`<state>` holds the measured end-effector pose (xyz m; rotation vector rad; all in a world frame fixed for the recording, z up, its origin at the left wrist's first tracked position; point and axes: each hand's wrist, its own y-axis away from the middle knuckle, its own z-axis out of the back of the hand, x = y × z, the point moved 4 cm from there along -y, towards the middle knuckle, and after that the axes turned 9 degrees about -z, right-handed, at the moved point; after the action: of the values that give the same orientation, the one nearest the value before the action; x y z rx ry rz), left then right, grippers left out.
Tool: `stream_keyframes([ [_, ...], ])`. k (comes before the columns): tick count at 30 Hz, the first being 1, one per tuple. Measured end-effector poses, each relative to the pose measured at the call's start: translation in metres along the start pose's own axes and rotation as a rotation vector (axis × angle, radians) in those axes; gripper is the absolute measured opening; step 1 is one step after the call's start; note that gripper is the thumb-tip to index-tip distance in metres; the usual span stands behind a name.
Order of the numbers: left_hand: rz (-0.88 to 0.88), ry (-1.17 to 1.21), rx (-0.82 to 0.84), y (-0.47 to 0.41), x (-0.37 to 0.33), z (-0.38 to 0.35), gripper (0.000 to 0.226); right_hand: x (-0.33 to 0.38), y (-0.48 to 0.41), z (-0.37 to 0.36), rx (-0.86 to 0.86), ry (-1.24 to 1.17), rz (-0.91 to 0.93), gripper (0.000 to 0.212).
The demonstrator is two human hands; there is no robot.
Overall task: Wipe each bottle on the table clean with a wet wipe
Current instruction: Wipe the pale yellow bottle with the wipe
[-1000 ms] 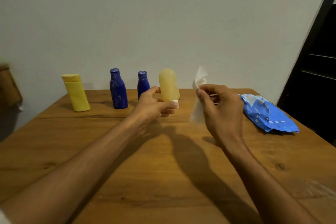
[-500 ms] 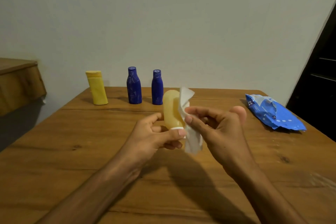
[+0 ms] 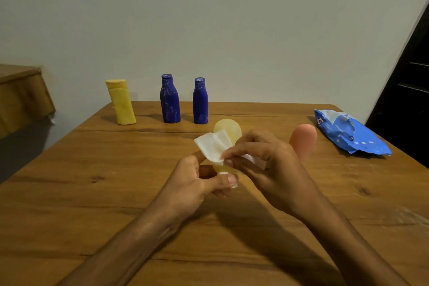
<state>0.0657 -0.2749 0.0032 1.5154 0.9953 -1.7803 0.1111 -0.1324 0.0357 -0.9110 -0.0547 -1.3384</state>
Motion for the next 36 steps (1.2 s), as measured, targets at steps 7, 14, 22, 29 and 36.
stream_keyframes([
  [7,-0.028,-0.093,0.008,0.004,0.002,-0.004,0.039,0.007,0.001,0.003,-0.089,0.078,0.04,0.023],
  [14,-0.04,-0.197,0.014,0.004,0.007,-0.007,0.045,0.007,0.002,0.004,-0.194,0.284,0.081,0.016],
  [22,-0.057,-0.238,-0.027,0.006,0.012,-0.008,0.04,0.016,0.007,-0.007,0.002,0.249,0.097,0.023],
  [29,-0.099,-0.27,0.03,0.004,0.013,-0.011,0.049,0.001,-0.001,0.006,-0.263,0.257,0.047,0.024],
  [36,-0.07,-0.21,-0.054,-0.001,0.016,-0.007,0.043,0.014,0.009,-0.013,-0.069,0.296,0.154,0.02],
])
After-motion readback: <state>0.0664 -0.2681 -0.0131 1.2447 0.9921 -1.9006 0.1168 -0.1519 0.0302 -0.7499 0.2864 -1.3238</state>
